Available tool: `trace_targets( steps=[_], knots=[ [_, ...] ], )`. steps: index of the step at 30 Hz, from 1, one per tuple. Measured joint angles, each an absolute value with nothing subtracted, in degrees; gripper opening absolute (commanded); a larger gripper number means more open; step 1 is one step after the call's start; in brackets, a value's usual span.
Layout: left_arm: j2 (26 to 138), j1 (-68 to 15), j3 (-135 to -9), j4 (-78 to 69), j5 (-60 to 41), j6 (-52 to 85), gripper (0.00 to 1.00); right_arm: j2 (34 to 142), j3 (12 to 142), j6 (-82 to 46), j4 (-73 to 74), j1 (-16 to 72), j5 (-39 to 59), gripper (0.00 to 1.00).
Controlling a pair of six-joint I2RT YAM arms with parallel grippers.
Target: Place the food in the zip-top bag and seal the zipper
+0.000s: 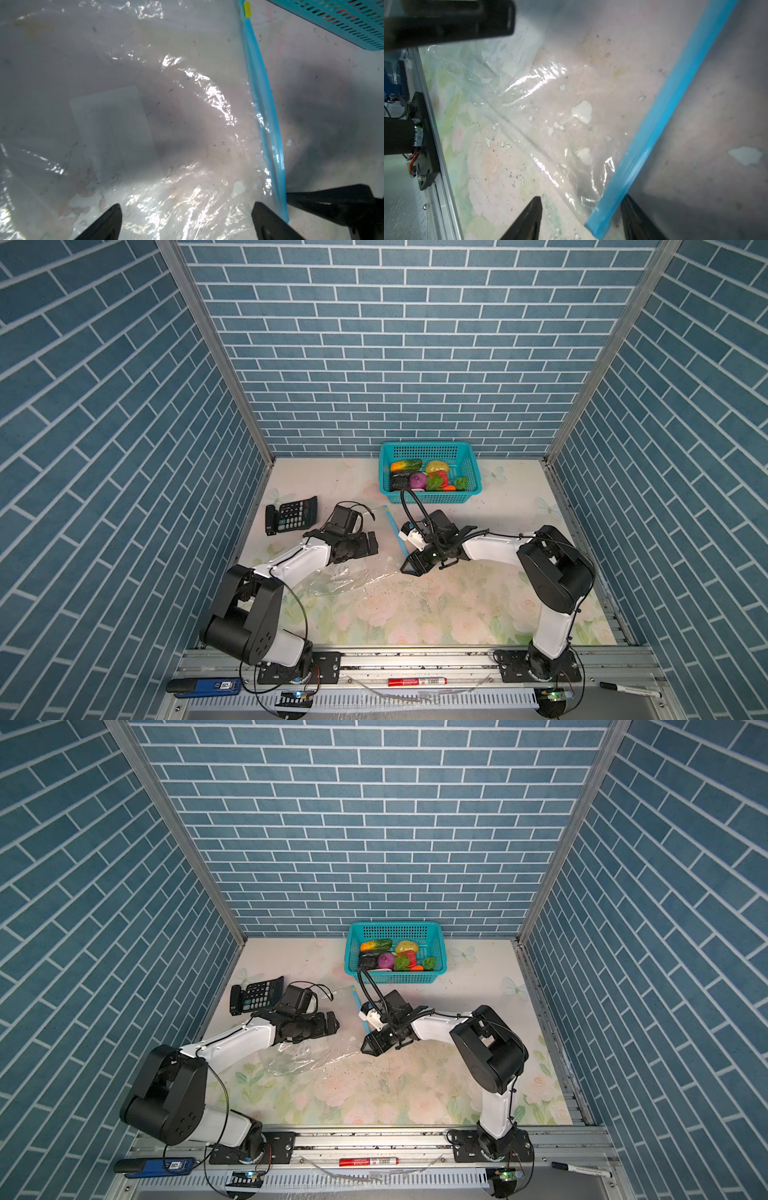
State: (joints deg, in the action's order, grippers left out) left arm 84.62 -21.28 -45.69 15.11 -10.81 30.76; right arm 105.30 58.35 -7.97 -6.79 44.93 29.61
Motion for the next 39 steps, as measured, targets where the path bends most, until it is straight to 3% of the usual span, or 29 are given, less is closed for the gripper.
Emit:
trace_targets(
  steps=[13,30,39],
  knots=[
    [84.99,-21.12,-41.56,10.63,-11.88,32.25,0.99,99.66,55.57,-25.23,-0.08,40.53,23.35,0.52],
    [84.97,-20.86,-39.57,8.23,-13.30,33.98,0.99,111.22,61.19,-28.34,8.69,40.23,27.05,0.41],
    [85.54,-20.73,-39.48,6.04,-15.53,35.11,0.99,113.95,61.39,-28.75,12.71,40.34,29.43,0.28]
  ],
)
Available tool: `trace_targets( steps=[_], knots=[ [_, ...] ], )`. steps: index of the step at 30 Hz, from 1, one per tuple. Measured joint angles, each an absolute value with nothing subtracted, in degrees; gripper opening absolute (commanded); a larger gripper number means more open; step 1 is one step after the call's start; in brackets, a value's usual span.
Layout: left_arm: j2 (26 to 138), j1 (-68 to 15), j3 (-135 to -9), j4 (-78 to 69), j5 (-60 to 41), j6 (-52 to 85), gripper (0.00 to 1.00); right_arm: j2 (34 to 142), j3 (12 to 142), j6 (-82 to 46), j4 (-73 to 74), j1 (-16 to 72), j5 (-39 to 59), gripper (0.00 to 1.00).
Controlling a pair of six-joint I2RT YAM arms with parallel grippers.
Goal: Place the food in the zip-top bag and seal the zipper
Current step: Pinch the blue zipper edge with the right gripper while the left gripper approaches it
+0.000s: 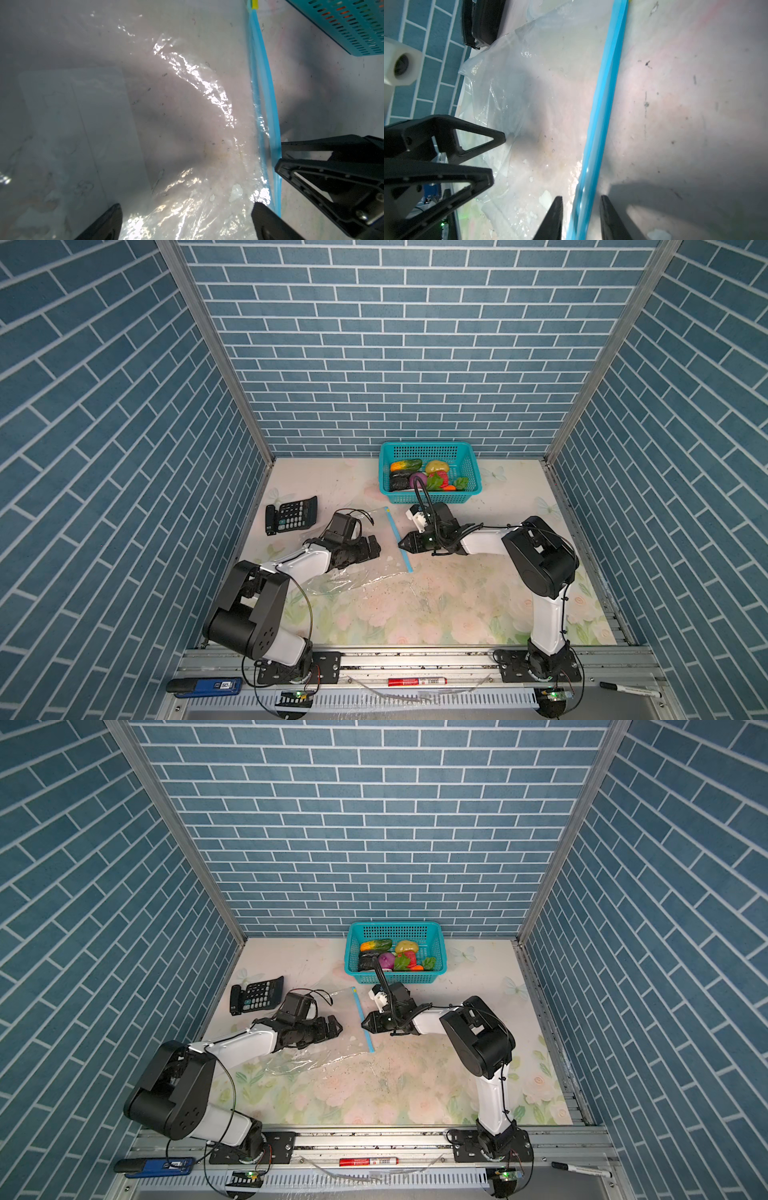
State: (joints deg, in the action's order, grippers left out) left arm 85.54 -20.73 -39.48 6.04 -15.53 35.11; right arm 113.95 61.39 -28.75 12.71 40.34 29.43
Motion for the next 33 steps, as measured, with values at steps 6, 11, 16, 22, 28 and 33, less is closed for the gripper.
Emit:
trace_targets(
  steps=[6,11,16,22,28,33],
  knots=[
    [85.95,-20.73,-39.48,4.97,-16.47,35.31,0.99,113.95,61.32,-28.75,16.51,40.51,30.30,0.21],
    [85.97,-20.69,-39.44,4.80,-17.17,35.42,0.99,113.95,61.28,-28.69,19.44,40.80,30.79,0.17],
    [85.95,-20.69,-39.44,4.78,-17.67,35.51,0.99,113.95,60.34,-28.18,22.92,41.36,31.09,0.11],
    [85.67,-20.67,-39.42,5.26,-18.20,36.03,0.99,113.95,57.69,-26.65,26.94,41.91,31.14,0.06],
    [82.85,-20.73,-38.96,6.24,-19.51,37.60,0.98,113.84,54.15,-22.72,31.99,43.07,30.85,0.00],
    [79.81,-21.47,-39.40,6.55,-20.32,38.48,0.98,113.19,51.51,-17.56,34.85,44.84,29.71,0.00]
  ],
)
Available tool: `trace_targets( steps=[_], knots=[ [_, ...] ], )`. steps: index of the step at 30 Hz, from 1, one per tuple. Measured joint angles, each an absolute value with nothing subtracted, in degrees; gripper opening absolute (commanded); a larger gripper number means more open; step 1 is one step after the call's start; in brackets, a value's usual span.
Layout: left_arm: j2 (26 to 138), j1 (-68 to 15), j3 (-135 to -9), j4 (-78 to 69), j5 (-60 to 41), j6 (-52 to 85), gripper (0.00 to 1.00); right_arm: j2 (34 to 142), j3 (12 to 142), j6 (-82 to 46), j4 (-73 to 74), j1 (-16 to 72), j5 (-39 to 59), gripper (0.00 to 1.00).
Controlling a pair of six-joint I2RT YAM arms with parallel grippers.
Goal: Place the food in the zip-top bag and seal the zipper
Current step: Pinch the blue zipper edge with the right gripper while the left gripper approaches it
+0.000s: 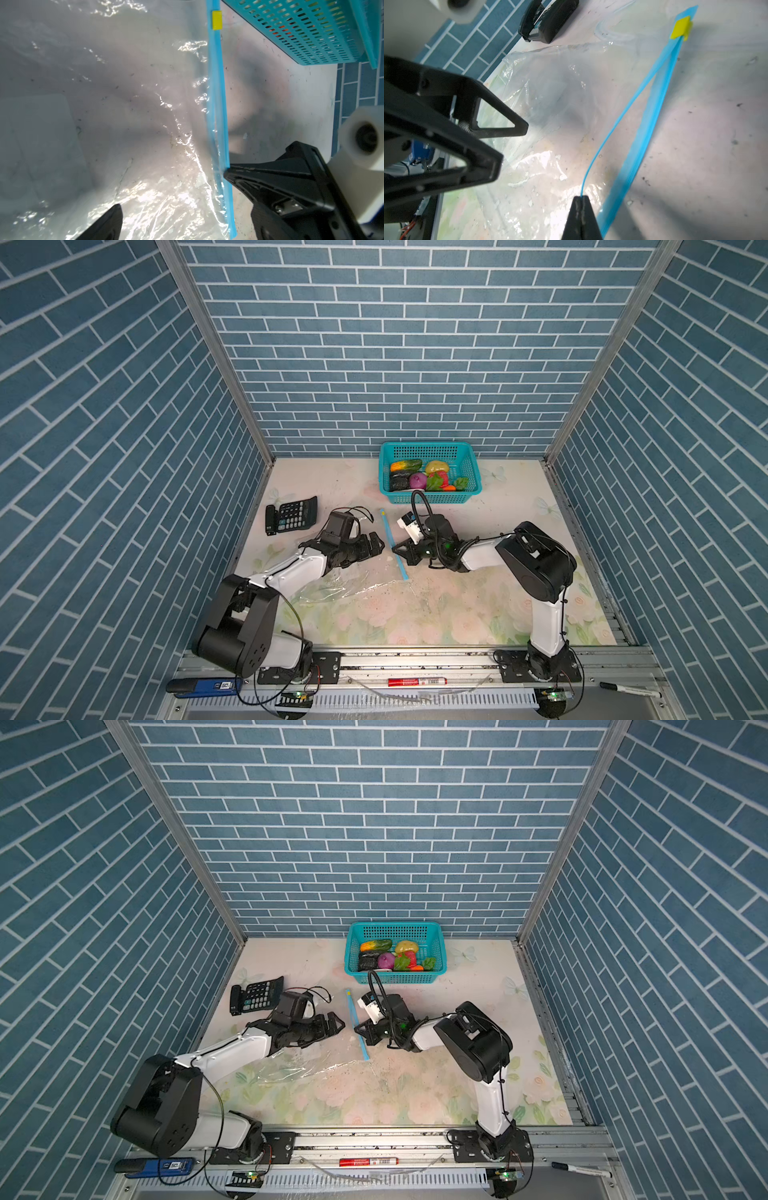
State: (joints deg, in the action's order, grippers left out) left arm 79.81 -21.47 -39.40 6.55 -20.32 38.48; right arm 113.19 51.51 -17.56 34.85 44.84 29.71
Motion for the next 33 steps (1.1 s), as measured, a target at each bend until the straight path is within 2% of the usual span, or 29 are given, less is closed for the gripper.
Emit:
trace_targets(
  steps=[7,12,15,22,25,29,33],
  knots=[
    [80.29,-22.22,-42.68,6.44,-20.67,39.27,0.95,111.85,50.94,-12.53,38.20,46.54,27.68,0.00],
    [83.35,-22.28,-44.58,6.26,-20.69,39.86,0.86,110.65,49.50,-8.75,39.48,48.10,25.43,0.00],
    [85.30,-22.33,-45.84,6.37,-20.71,40.07,0.78,110.19,48.95,-6.94,39.57,49.06,23.99,0.00],
    [88.99,-22.37,-51.20,9.21,-20.43,38.65,0.48,109.65,48.58,-4.12,39.59,50.15,22.11,0.00],
    [89.47,-22.39,-52.25,10.44,-20.01,37.87,0.40,109.65,48.58,-3.70,39.59,50.33,21.61,0.00],
    [90.11,-22.70,-52.64,12.27,-19.25,37.15,0.34,109.65,48.58,-2.94,39.59,50.43,21.17,0.00],
    [91.66,-23.90,-53.91,14.72,-18.50,36.38,0.34,109.65,48.58,-2.70,39.72,50.68,20.95,0.00]
  ],
)
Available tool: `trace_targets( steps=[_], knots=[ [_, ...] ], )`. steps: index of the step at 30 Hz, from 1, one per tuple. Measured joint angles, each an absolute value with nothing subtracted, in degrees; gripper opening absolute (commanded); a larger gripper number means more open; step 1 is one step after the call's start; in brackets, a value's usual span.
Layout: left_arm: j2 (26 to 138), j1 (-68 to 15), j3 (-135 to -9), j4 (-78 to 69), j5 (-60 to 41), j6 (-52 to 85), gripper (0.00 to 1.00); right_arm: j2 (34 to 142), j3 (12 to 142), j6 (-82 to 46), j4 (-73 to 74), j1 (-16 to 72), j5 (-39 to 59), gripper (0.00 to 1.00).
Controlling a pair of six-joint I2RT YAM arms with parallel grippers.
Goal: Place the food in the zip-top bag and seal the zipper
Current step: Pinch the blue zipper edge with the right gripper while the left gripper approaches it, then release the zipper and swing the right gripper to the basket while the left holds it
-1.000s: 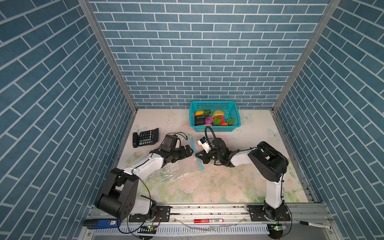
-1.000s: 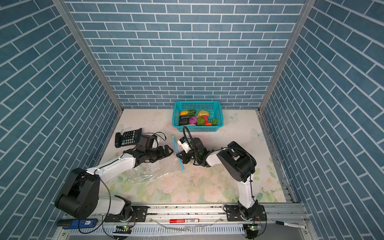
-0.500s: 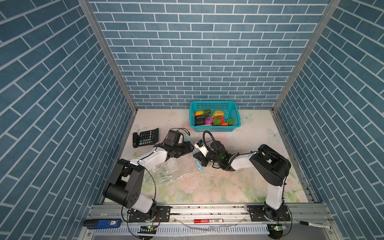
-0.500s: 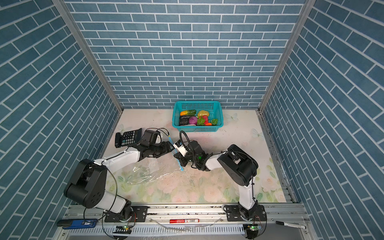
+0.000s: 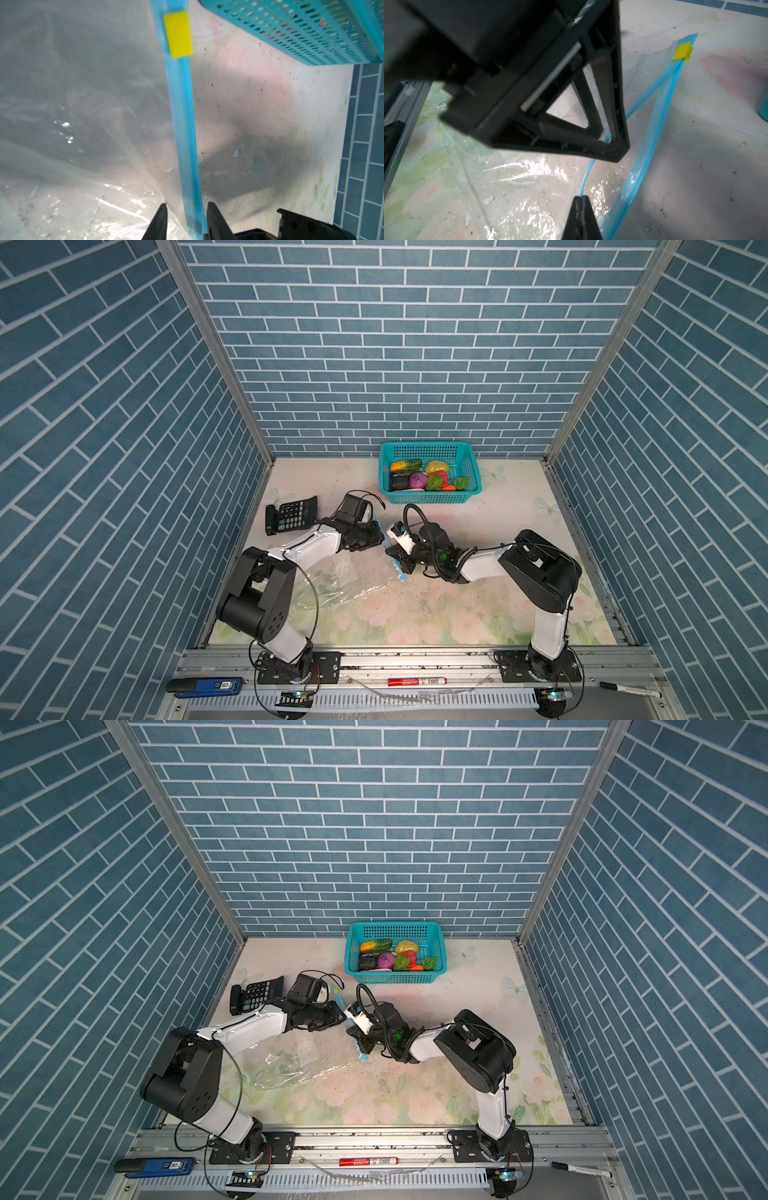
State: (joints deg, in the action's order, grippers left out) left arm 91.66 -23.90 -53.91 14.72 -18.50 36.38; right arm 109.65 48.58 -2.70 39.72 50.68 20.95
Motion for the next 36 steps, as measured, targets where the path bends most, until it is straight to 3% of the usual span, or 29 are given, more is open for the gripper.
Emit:
trace_targets(
  steps=[6,14,23,24,29,32,36],
  knots=[
    [92.77,-25.96,-56.42,18.04,-16.21,34.96,0.31,109.65,48.58,-2.44,40.14,51.31,20.88,0.00],
    [93.43,-26.76,-57.93,20.58,-14.28,33.43,0.13,109.65,48.58,-1.43,40.66,51.62,20.75,0.00],
    [93.32,-26.94,-57.93,22.46,-13.28,32.75,0.06,109.65,48.58,-1.39,40.71,51.77,20.75,0.00],
    [93.19,-26.94,-57.93,22.61,-13.15,32.77,0.06,109.65,48.58,-1.39,40.71,51.77,20.73,0.02],
    [91.59,-26.98,-57.93,23.79,-12.45,33.32,0.02,107.74,47.92,-1.83,40.47,51.77,19.79,0.34],
    [90.24,-26.98,-57.93,24.40,-12.23,33.85,0.00,102.61,46.74,-2.00,36.62,51.75,18.11,0.41],
    [89.34,-26.98,-57.93,25.23,-12.19,34.33,0.00,94.24,48.45,-2.33,25.32,50.76,13.52,0.42]
  ],
)
